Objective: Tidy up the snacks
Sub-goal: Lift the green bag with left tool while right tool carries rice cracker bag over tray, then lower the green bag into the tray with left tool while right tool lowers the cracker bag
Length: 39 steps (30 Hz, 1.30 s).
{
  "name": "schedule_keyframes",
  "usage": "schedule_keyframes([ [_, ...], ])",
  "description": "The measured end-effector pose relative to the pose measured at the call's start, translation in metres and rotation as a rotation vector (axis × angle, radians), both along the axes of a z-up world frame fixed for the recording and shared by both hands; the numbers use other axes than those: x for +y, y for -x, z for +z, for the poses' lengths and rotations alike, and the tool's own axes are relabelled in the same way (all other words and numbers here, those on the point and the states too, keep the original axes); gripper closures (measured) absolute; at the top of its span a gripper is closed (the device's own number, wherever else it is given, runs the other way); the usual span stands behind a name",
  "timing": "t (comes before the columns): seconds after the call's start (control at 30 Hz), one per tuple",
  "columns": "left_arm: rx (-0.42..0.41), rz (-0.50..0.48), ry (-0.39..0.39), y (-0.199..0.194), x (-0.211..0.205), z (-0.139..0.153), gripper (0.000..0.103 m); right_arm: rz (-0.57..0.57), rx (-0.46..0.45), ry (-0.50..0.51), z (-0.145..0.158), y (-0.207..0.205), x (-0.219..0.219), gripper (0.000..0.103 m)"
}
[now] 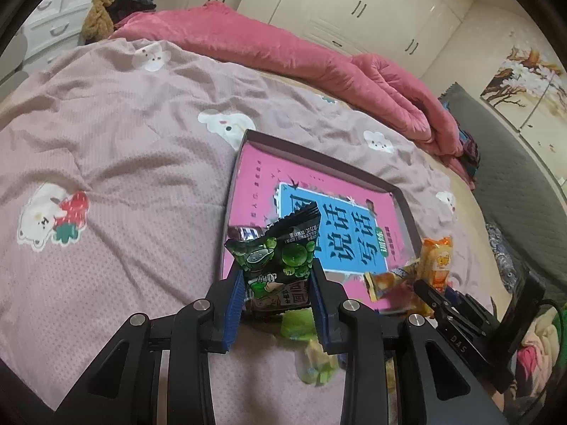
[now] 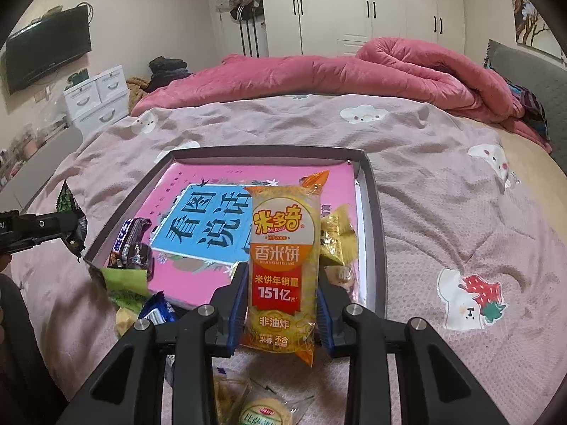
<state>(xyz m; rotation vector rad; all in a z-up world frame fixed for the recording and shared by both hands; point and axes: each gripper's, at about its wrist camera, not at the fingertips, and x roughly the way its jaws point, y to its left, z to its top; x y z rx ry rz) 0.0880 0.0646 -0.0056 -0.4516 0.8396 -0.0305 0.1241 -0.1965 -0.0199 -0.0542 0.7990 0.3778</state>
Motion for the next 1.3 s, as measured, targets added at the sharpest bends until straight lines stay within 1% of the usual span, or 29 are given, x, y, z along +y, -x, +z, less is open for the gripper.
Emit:
schedule_keyframes([
  [0.47,0.045,0.006,-0.036,-0.027,0.0,-0.015,0.068,0.004,0.001,-0.011,-0.005,-0.017,0.004,0.069],
  [0.67,0.054,-0.004,-0.039,-0.033,-0.006,-0.018,0.068,0.01,0.003,-0.016,-0.007,-0.022,0.006,0.069],
  [0.9,0.062,-0.036,-0.047,-0.04,-0.022,-0.016,0.068,0.023,0.01,-0.02,-0.011,-0.032,0.01,0.069],
  [1.1,0.068,-0.07,-0.063,-0.049,-0.043,-0.012,0.068,0.021,0.009,-0.031,-0.01,-0.033,0.008,0.069],
  [1.3,0.101,-0.108,-0.059,-0.06,-0.063,-0.017,0.068,0.013,0.006,-0.047,-0.006,-0.033,0.004,0.069],
])
